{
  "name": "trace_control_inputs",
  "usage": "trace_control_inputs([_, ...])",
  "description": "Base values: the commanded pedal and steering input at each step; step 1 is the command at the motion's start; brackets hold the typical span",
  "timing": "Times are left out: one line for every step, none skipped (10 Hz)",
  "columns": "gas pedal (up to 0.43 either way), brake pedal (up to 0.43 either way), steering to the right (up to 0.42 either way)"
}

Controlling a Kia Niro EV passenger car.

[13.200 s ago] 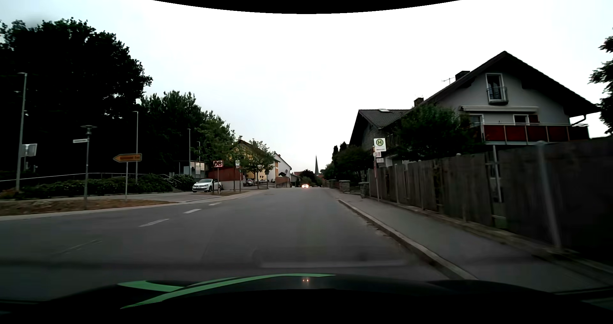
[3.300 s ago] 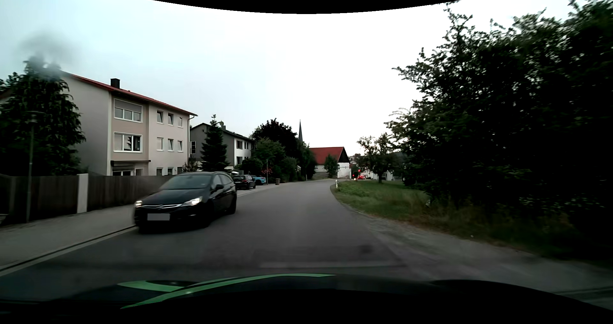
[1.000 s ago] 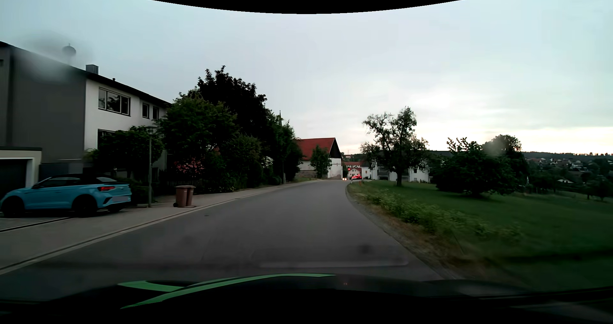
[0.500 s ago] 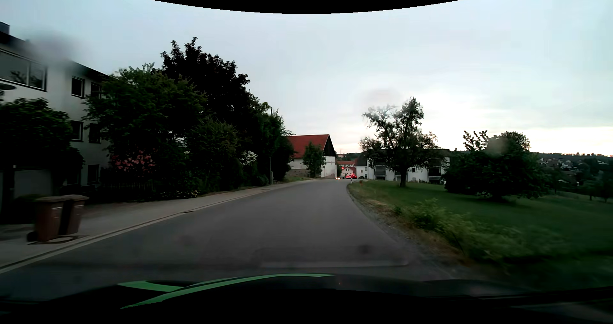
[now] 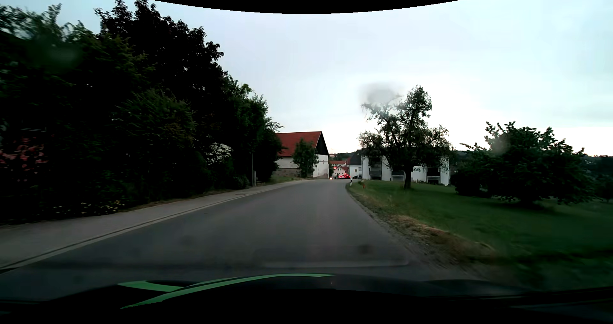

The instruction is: Follow the waypoints while adhering to traffic rules and regulations

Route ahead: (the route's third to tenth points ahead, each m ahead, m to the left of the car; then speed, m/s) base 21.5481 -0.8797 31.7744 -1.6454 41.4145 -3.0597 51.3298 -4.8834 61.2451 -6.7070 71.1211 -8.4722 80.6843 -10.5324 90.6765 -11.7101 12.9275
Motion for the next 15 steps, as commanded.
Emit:
trace_control_inputs([0.0,0.0,0.024])
trace_control_inputs([0.0,0.0,0.024])
trace_control_inputs([0.0,0.0,0.024])
trace_control_inputs([0.0,0.0,0.024])
trace_control_inputs([0.0,0.0,0.024])
trace_control_inputs([0.0,0.0,0.024])
trace_control_inputs([0.0,0.0,0.024])
trace_control_inputs([0.0,0.0,0.024])
trace_control_inputs([0.0,0.0,0.024])
trace_control_inputs([0.0,0.0,0.024])
trace_control_inputs([0.0,0.0,0.024])
trace_control_inputs([0.0,0.0,0.024])
trace_control_inputs([0.0,0.0,0.024])
trace_control_inputs([0.0,0.0,0.024])
trace_control_inputs([0.0,0.0,0.024])
